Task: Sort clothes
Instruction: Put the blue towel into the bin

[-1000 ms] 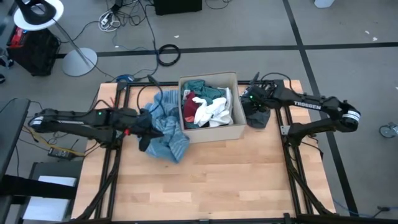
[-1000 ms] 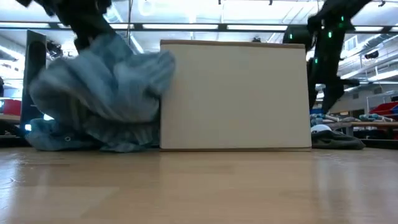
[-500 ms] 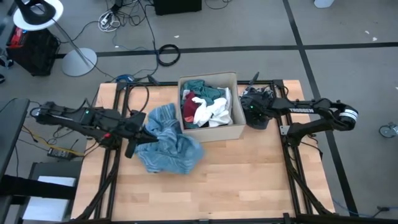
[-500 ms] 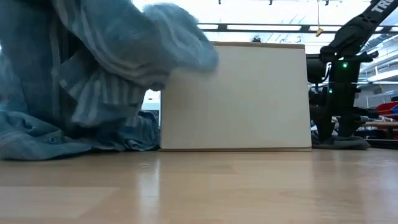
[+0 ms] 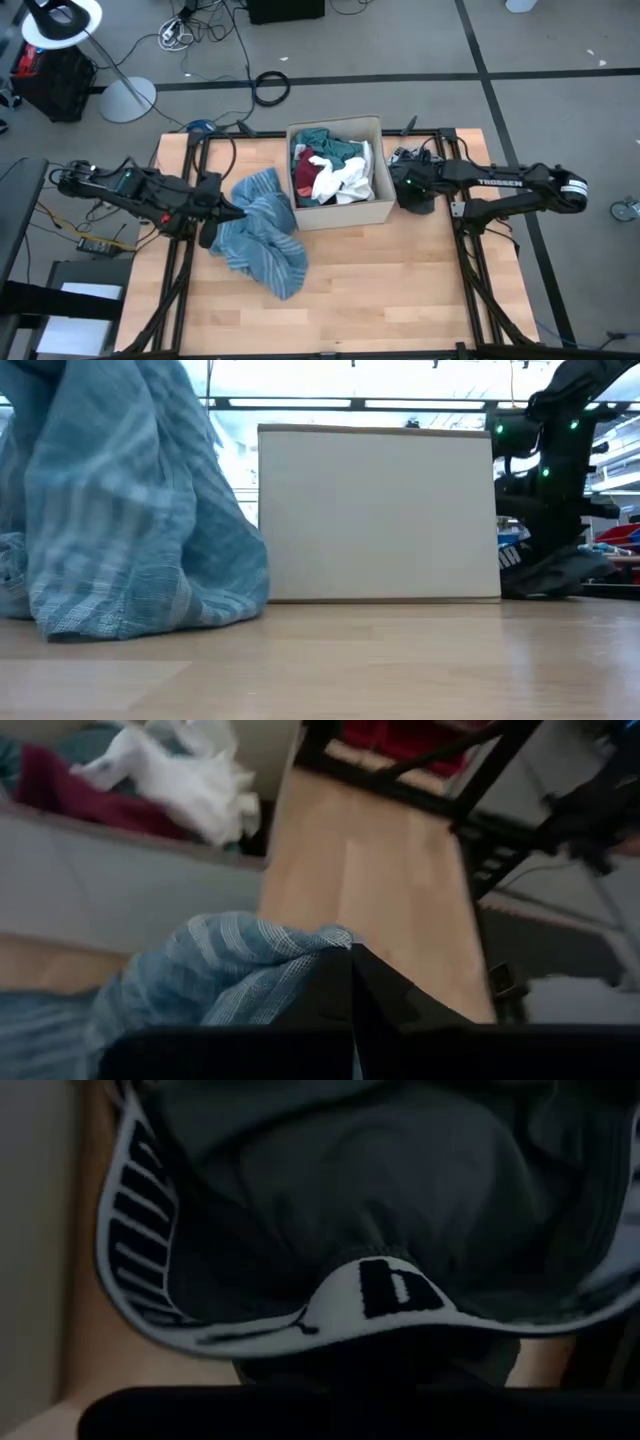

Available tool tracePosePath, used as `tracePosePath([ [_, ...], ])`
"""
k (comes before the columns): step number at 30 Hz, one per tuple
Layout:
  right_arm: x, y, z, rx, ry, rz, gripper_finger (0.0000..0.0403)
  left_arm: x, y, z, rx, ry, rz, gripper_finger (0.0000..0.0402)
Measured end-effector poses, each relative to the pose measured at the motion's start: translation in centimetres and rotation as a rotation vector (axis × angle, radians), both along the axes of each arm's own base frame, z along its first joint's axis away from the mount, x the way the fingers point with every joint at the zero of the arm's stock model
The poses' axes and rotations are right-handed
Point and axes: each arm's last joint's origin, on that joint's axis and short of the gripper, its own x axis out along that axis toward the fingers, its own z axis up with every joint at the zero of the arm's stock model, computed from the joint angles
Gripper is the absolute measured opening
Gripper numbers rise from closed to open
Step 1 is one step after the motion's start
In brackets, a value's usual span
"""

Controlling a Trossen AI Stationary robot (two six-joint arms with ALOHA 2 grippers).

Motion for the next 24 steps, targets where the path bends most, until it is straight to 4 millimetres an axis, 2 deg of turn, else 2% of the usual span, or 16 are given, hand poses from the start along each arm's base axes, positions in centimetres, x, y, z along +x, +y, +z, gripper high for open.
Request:
tracePosePath([
  [12,0.1,1.0,0.6,-0.040,-0.046,-0.006,0.0032,0.2,0.1,-2.2,0.026,0.088,0.057,0.0000],
  [24,0.2,1.0,0.5,-0.041,-0.047,-0.006,0.0032,0.2,0.1,-2.2,0.026,0.089,0.056,0.0000],
])
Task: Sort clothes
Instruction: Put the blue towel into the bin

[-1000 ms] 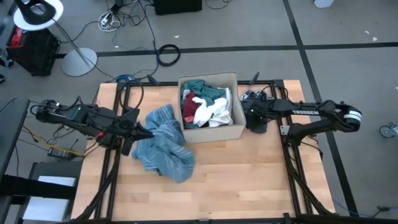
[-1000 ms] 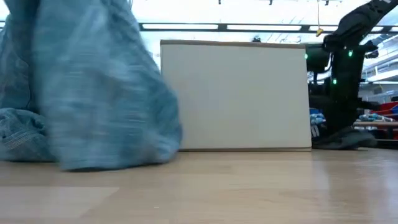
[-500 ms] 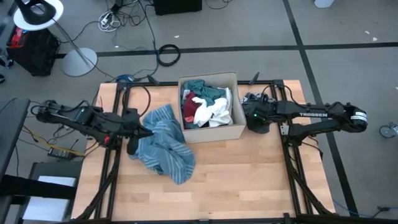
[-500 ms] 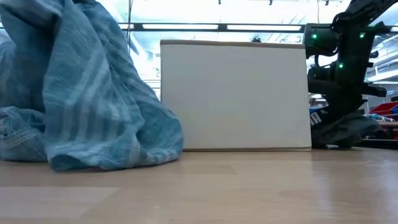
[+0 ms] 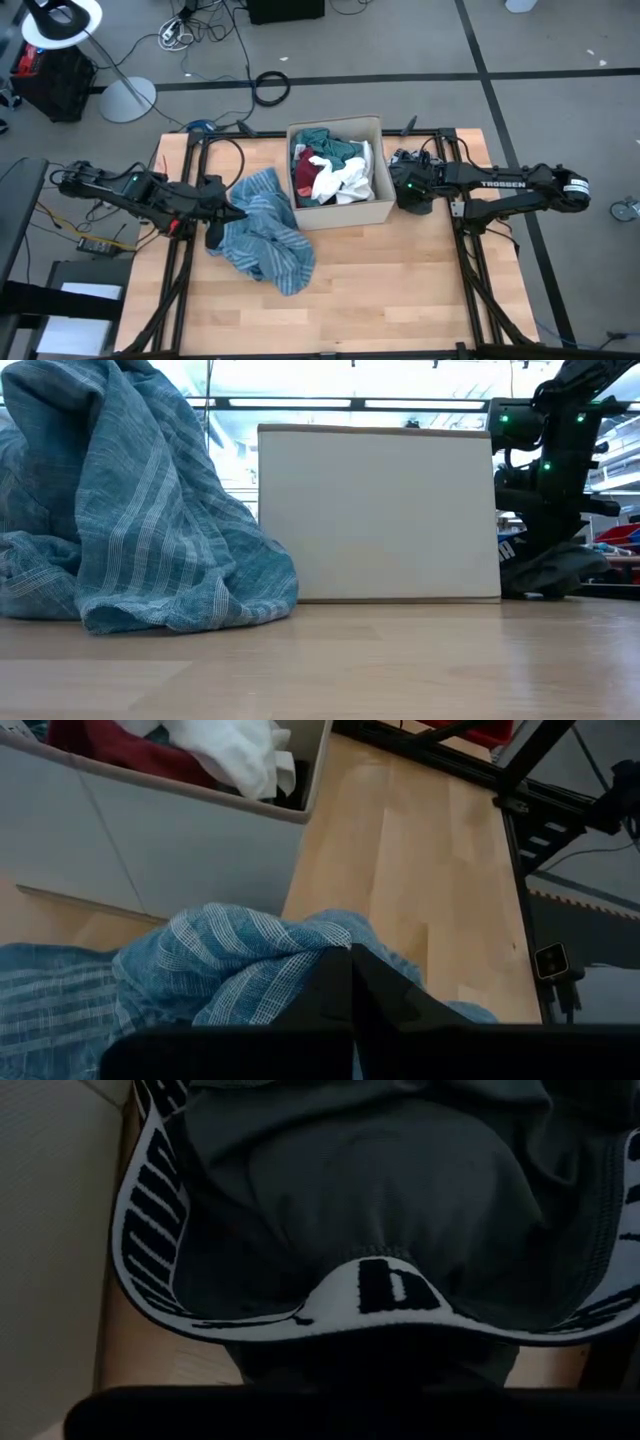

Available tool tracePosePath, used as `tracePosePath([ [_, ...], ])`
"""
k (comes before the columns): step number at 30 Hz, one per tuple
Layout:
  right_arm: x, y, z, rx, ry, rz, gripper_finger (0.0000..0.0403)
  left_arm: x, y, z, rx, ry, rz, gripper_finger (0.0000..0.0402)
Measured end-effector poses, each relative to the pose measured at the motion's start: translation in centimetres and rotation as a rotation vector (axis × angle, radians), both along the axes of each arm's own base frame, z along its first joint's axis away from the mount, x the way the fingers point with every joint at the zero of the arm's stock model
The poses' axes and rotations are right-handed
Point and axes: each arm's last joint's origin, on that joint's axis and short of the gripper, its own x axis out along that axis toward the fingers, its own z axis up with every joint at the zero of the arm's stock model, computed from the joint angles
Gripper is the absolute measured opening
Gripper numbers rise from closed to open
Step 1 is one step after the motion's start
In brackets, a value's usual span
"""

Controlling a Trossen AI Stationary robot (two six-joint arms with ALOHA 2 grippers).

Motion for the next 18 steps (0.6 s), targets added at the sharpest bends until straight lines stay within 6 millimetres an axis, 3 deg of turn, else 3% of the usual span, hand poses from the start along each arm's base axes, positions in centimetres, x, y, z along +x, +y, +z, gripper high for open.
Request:
tracePosePath([
  [18,0.02,-0.01,0.01,-0.002,-0.001,0.000,0.0032,0.00,0.00,-0.01,-0.001,0.000,0.001,0.0000],
])
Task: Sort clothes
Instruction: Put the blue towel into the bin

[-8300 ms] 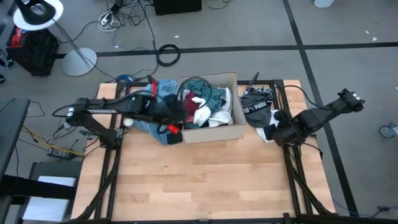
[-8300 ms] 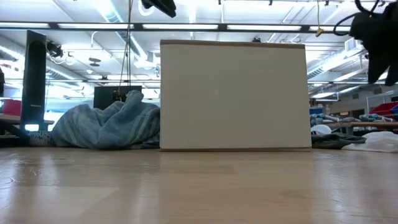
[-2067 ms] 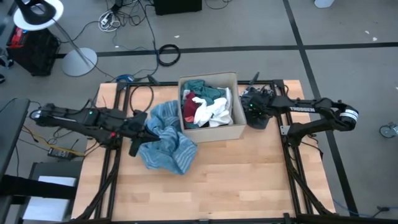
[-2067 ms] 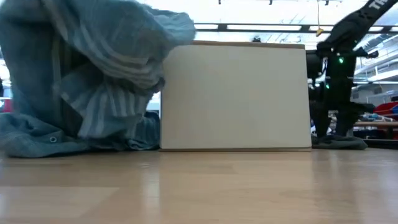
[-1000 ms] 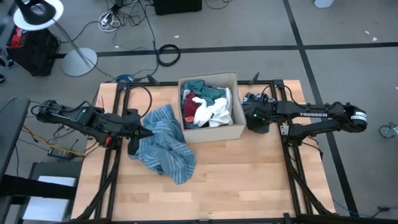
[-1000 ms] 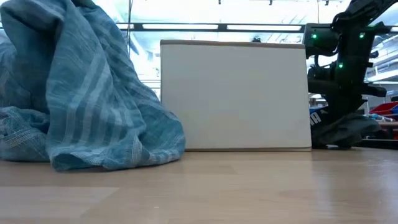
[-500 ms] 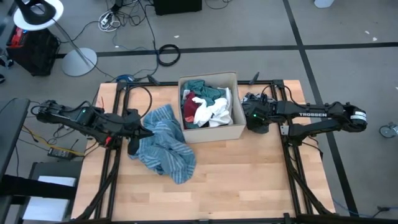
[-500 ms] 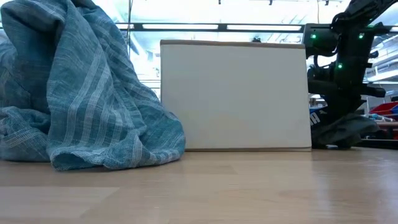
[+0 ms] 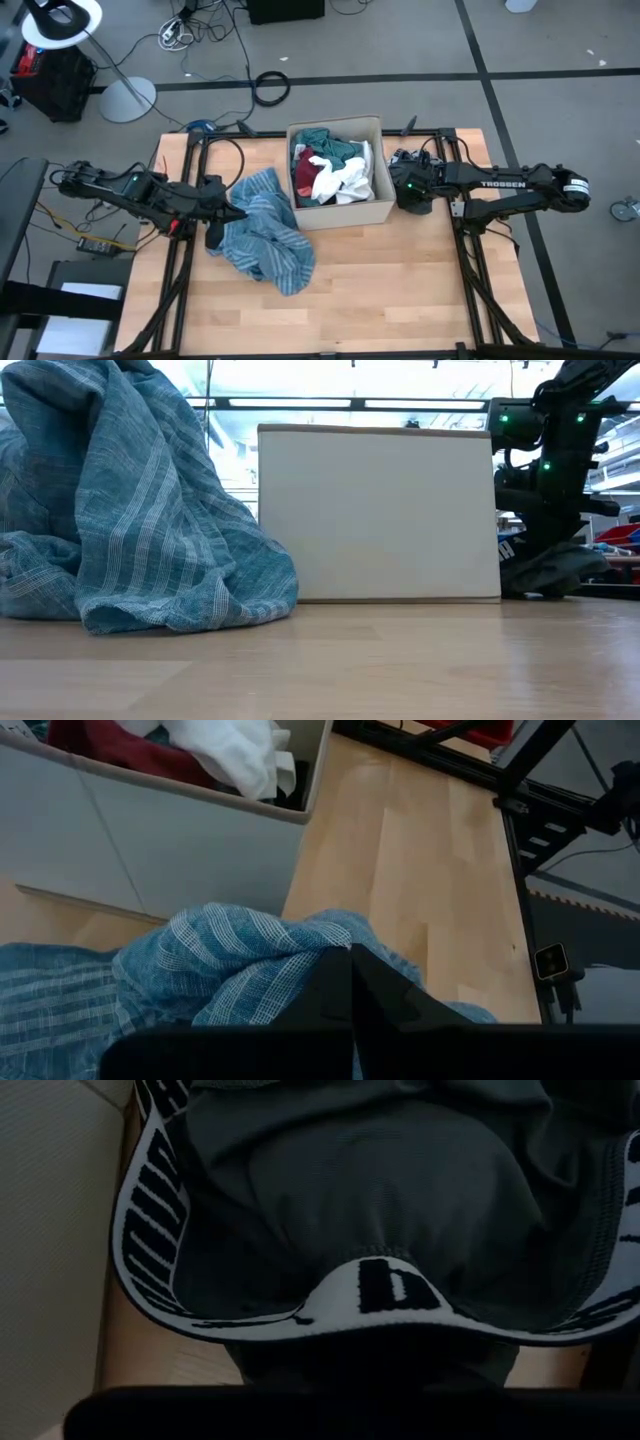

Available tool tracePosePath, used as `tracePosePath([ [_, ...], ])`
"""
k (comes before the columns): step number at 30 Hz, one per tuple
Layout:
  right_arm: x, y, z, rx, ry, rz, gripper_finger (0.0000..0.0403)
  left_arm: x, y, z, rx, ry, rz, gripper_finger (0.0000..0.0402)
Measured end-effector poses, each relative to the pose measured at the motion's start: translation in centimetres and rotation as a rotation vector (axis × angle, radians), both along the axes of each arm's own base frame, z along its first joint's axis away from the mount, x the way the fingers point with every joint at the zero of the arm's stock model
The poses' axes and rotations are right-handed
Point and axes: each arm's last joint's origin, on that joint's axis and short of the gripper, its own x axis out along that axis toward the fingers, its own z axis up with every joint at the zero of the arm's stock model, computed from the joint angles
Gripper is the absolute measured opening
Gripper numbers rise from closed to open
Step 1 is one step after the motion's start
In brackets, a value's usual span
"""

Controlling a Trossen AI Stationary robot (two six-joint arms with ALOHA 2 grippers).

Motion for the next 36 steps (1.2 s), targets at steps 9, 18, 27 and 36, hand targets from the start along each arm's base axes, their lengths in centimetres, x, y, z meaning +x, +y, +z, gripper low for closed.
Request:
tracePosePath([
  [9,-0.1,0.1,-0.4,-0.004,0.010,0.025,0.0060,0.0,0.0,0.0,-0.001,-0.001,0.001,0.0000],
  [18,0.1,0.4,-2.3,-0.169,-0.026,0.027,0.0160,0.0,0.0,0.0,-0.001,-0.001,0.002,0.0000],
  [27,0.5,0.6,0.1,-0.267,-0.090,0.051,0.0220,0.0,0.0,0.0,0.001,-0.001,0.000,0.0000],
  [36,-0.6,1.4,3.9,-0.326,-0.225,0.086,0.0217,0.0,0.0,0.0,0.013,-0.003,0.011,0.0000],
])
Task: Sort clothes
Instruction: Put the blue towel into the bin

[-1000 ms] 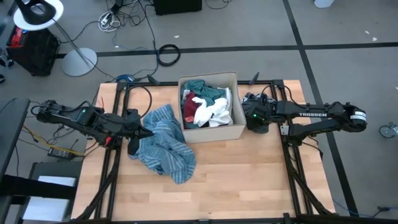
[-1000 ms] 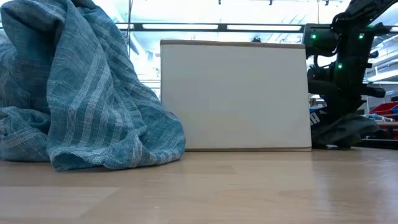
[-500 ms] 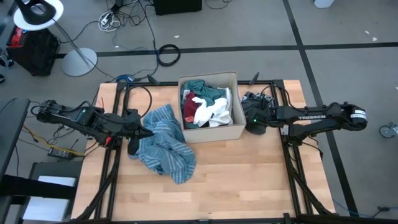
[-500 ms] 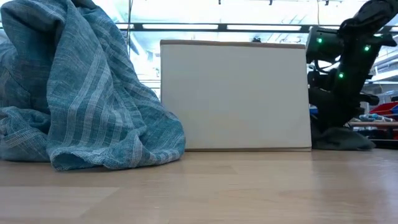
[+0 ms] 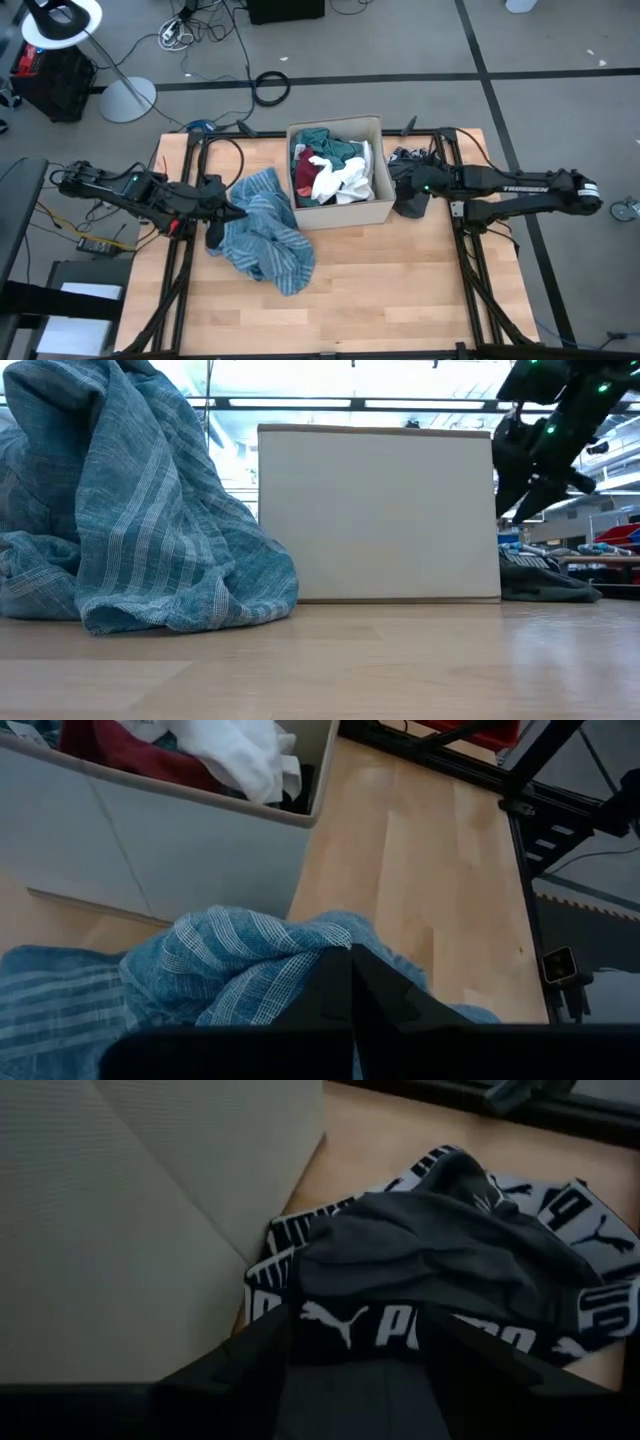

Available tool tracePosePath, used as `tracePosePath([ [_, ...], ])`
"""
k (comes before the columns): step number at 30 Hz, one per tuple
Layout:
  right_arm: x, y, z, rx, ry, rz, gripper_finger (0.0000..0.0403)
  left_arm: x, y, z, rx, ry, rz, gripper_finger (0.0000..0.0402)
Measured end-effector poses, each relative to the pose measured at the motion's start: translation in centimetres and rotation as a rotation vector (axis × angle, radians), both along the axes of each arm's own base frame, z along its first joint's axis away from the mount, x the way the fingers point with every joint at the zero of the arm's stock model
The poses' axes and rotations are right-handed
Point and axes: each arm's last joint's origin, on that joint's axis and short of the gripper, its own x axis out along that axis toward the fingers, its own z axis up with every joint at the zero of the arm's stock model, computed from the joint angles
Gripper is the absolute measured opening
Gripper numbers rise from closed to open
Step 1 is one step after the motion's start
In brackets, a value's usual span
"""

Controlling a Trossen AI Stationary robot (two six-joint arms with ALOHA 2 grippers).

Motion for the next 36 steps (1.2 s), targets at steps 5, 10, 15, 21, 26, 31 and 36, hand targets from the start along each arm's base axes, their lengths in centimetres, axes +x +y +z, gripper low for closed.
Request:
tracePosePath([
  [5,-1.1,1.2,0.2,0.057,-0.027,-0.001,0.0217,0.1,0.0,0.1,0.005,-0.015,0.015,0.0000],
  [10,-1.6,3.1,0.2,0.090,-0.053,0.027,0.0214,0.4,0.0,0.7,0.005,-0.085,0.019,0.0000],
  [15,-1.8,5.2,0.3,0.043,-0.135,0.046,0.0205,0.7,0.3,1.5,0.067,-0.159,0.047,0.0000],
  [21,-1.7,7.1,0.6,0.037,-0.239,0.121,0.0198,1.3,1.7,5.2,0.181,-0.299,0.107,0.0000],
  [26,-1.1,8.3,0.8,-0.032,-0.315,0.152,0.0197,2.8,2.9,9.0,0.286,-0.417,0.168,0.0000],
  [31,-0.9,9.5,0.6,-0.030,-0.329,0.213,0.0197,5.4,4.1,13.0,0.382,-0.455,0.176,0.0000],
  [36,-0.9,10.2,0.9,-0.061,-0.398,0.219,0.0197,8.4,5.4,17.7,0.490,-0.505,0.194,0.0000],
])
